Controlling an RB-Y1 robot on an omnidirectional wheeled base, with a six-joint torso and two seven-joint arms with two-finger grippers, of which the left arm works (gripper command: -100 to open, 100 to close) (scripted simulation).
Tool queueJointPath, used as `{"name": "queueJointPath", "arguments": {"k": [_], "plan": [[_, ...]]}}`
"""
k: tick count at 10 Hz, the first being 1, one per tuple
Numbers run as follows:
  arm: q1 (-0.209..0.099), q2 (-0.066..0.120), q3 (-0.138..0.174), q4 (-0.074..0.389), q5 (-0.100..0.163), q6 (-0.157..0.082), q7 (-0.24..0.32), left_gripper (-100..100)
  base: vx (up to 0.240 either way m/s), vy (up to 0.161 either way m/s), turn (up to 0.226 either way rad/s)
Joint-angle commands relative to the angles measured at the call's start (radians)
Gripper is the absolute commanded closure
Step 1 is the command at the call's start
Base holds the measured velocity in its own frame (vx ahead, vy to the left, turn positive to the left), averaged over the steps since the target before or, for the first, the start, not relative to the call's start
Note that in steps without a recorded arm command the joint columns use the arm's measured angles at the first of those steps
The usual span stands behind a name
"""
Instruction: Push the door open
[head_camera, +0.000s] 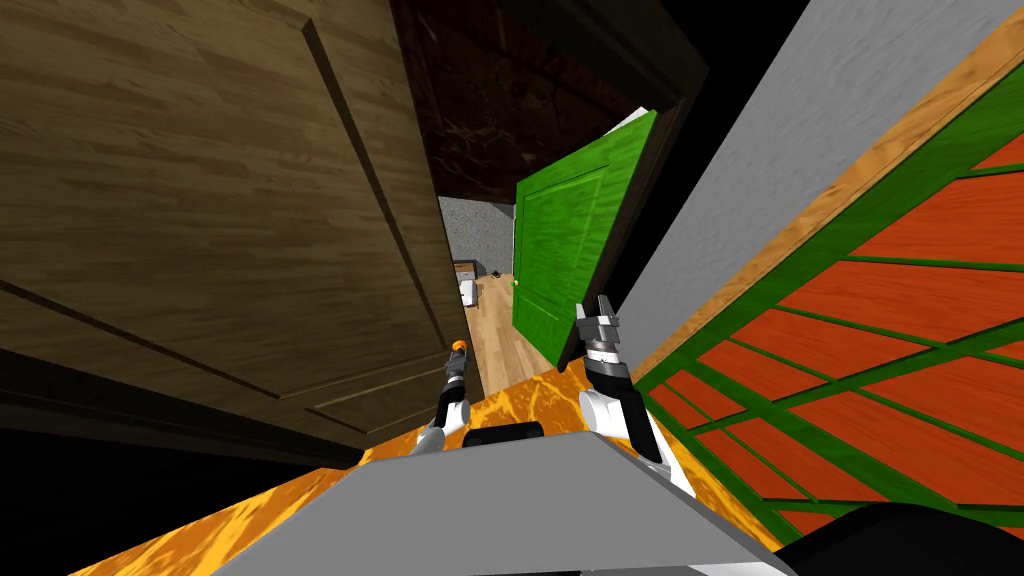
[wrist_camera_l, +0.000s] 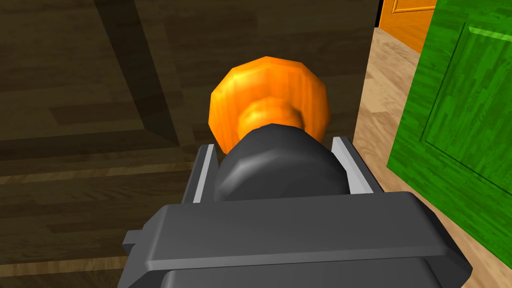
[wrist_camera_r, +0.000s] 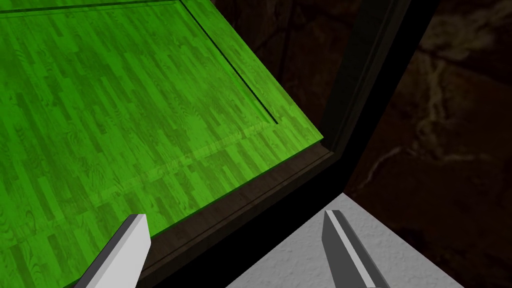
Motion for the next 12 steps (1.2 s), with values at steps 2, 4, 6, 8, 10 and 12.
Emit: {"name": "queueJointPath", "arguments": {"k": [2, 4, 6, 8, 10, 12], "plan": [[0.004, -0.001, -0.001, 0.001, 0.000, -0.003, 0.000, 100, 0.000, 0.000, 0.000], [0.011, 0.017, 0.026, -0.014, 0.008, 0.001, -0.008, 100, 0.142, -0.011, -0.019], [0.021, 0.027, 0.047, -0.025, 0.015, 0.002, -0.015, 100, 0.173, -0.016, 0.006], [0.032, 0.037, 0.073, -0.039, 0.024, 0.002, -0.023, 100, 0.205, -0.032, 0.012], [0.045, 0.046, 0.102, -0.055, 0.034, 0.003, -0.033, 100, 0.192, 0.007, -0.024], [0.045, 0.046, 0.102, -0.057, 0.034, 0.003, -0.033, 100, 0.105, -0.003, 0.024]]}}
